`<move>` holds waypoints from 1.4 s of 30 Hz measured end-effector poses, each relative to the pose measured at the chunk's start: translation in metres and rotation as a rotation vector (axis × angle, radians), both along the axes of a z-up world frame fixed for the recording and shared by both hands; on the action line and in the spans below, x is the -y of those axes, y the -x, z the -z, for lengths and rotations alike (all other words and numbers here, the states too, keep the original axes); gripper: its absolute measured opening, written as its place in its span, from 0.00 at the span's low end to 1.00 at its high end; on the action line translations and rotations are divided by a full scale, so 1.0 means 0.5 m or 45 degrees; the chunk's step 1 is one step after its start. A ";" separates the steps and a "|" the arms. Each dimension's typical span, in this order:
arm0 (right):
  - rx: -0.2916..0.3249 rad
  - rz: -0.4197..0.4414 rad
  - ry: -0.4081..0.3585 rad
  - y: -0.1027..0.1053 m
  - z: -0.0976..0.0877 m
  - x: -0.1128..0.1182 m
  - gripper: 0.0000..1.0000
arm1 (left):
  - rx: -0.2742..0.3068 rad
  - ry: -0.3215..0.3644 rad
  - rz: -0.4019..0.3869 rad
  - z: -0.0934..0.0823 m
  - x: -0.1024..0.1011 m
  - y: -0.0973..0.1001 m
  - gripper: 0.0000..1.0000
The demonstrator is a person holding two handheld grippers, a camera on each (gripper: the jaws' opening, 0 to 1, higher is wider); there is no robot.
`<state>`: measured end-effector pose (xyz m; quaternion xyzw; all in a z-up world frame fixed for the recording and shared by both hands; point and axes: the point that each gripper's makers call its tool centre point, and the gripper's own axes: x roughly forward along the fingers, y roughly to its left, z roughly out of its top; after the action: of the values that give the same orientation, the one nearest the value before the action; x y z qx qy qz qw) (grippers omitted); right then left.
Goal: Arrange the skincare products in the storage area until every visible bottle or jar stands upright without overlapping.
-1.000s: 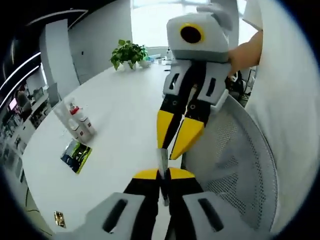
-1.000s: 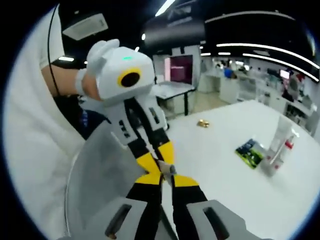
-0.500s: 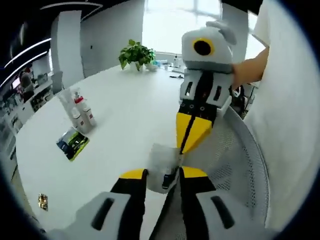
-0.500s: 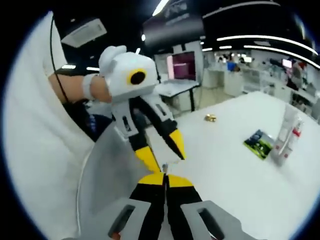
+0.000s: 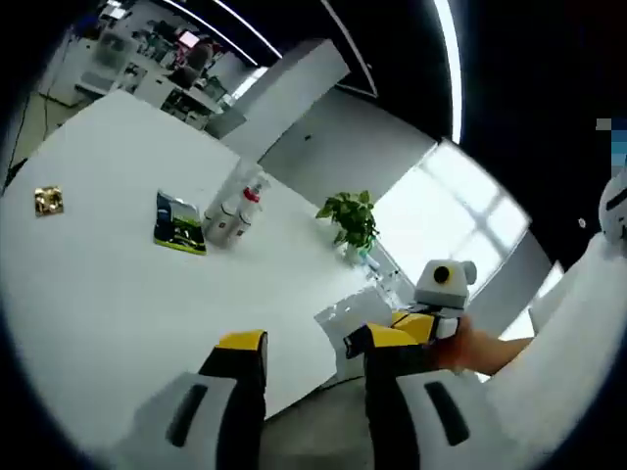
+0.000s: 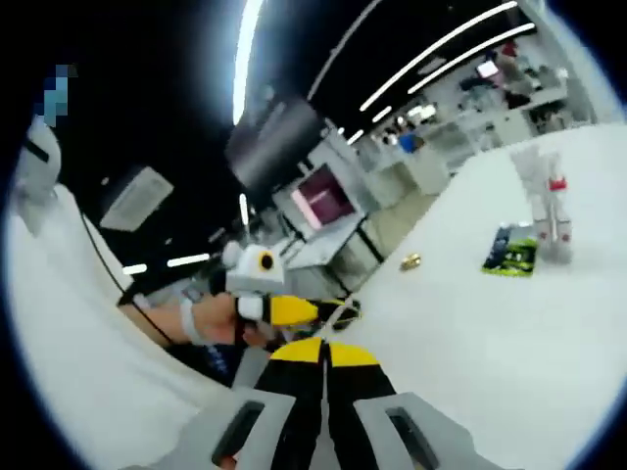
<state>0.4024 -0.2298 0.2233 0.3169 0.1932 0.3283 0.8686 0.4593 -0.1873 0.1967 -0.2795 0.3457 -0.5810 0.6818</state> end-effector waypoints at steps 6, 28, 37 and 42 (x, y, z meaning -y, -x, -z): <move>-0.014 -0.007 -0.246 0.005 -0.027 -0.011 0.00 | -0.197 0.195 0.044 -0.046 0.021 0.034 0.27; -0.137 0.019 -0.355 -0.013 -0.013 -0.037 0.04 | -0.247 0.275 0.109 -0.081 0.032 0.061 0.00; -0.134 0.056 -0.352 -0.021 -0.011 -0.029 0.00 | -0.226 0.234 0.065 -0.063 0.036 0.051 0.03; -0.151 0.101 -0.421 -0.030 -0.011 -0.021 0.00 | -0.230 0.202 0.125 -0.052 0.039 0.071 0.04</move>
<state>0.4175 -0.2192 0.2287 0.4816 0.1749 0.3015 0.8041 0.4237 -0.2068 0.2228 -0.3665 0.3721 -0.6115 0.5944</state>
